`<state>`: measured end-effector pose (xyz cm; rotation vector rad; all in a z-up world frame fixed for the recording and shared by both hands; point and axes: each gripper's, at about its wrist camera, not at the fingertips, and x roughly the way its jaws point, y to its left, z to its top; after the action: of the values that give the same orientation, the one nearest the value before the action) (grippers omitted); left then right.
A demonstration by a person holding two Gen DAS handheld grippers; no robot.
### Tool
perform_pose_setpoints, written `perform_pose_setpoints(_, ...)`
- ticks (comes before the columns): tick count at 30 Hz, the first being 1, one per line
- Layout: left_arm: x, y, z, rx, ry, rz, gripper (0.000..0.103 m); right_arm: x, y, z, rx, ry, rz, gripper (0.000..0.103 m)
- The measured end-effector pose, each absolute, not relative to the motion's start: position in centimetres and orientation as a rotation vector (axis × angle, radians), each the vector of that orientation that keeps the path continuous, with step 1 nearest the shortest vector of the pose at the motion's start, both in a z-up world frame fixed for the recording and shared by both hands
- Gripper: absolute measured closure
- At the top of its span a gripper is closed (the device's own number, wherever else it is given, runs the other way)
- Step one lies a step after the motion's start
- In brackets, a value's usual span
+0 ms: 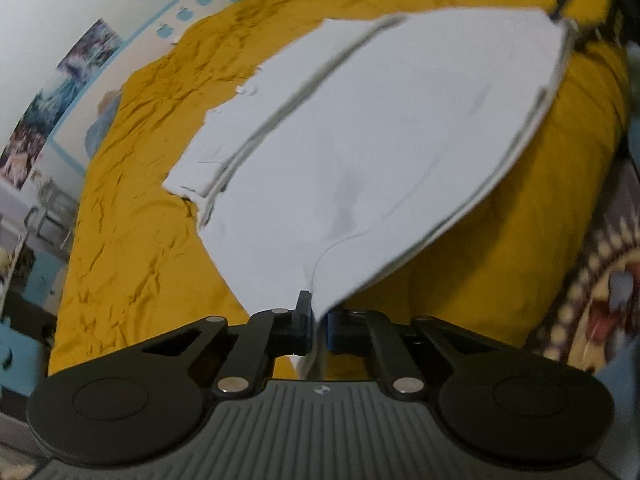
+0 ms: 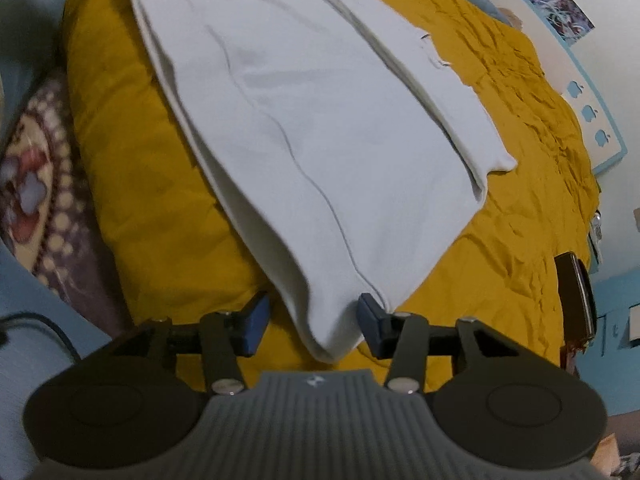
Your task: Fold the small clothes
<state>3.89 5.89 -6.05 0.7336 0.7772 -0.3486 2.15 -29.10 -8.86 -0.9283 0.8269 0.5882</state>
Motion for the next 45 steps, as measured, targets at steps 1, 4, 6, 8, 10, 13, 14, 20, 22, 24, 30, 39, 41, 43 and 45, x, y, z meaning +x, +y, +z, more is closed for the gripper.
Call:
perform_pose_setpoints(1,4.2,6.0,-5.6,0.707,0.775,-0.337,0.096,2.1,-29.0,-9.0,-0.933,0.826,0.591,0.067)
perform_pose_setpoints(4,4.9,6.3,-4.2,0.631,0.772,-0.315,0.097,2.0,-29.0,-9.0,-0.954,0.824,0.585,0.097)
perform_pose_setpoints(6,5.5,6.1,-3.4,0.631,0.756,-0.301,0.097,2.0,-29.1,-8.3,-0.948,0.816,0.575,0.103)
perform_pose_setpoints(8,6.4,6.0,-2.2,0.642,0.730,-0.288,0.097,2.3,-29.2,-6.9,-0.917,0.799,0.564,0.103)
perform_pose_setpoints(10,7.6,6.1,-1.0,0.632,0.713,-0.277,0.097,3.1,-29.3,-4.9,-0.897,0.761,0.530,0.103)
perform_pose_setpoints(13,10.1,6.5,0.9,0.612,0.680,-0.248,0.097,4.9,-29.4,-2.2,-0.866,0.707,0.468,0.103)
perform_pose_setpoints(14,10.9,6.6,1.5,0.608,0.668,-0.237,0.097,5.8,-29.3,-1.2,-0.858,0.687,0.447,0.103)
perform_pose_setpoints(20,16.8,7.1,5.5,0.585,0.569,-0.155,0.097,11.3,-28.5,3.5,-0.865,0.561,0.349,0.103)
perform_pose_setpoints(22,19.0,7.0,6.5,0.586,0.537,-0.126,0.097,13.6,-28.2,5.1,-0.860,0.510,0.310,0.103)
perform_pose_setpoints(24,21.3,7.0,7.3,0.579,0.515,-0.100,0.097,16.3,-27.8,6.5,-0.844,0.467,0.269,0.103)
perform_pose_setpoints(30,28.7,7.2,8.4,0.549,0.469,-0.033,0.097,24.8,-26.7,9.3,-0.788,0.393,0.197,0.103)
perform_pose_setpoints(39,38.7,9.2,4.4,0.471,0.560,0.008,0.097,39.8,-24.5,6.9,-0.727,0.416,0.202,0.103)
perform_pose_setpoints(41,40.8,9.3,2.4,0.490,0.583,0.008,0.097,43.1,-24.0,4.8,-0.733,0.444,0.204,0.103)
perform_pose_setpoints(43,42.8,9.2,0.1,0.510,0.604,0.004,0.097,46.4,-23.6,2.4,-0.729,0.479,0.202,0.103)
perform_pose_setpoints(45,44.3,9.4,-1.9,0.504,0.630,-0.001,0.096,49.3,-23.4,-0.1,-0.716,0.518,0.199,0.103)
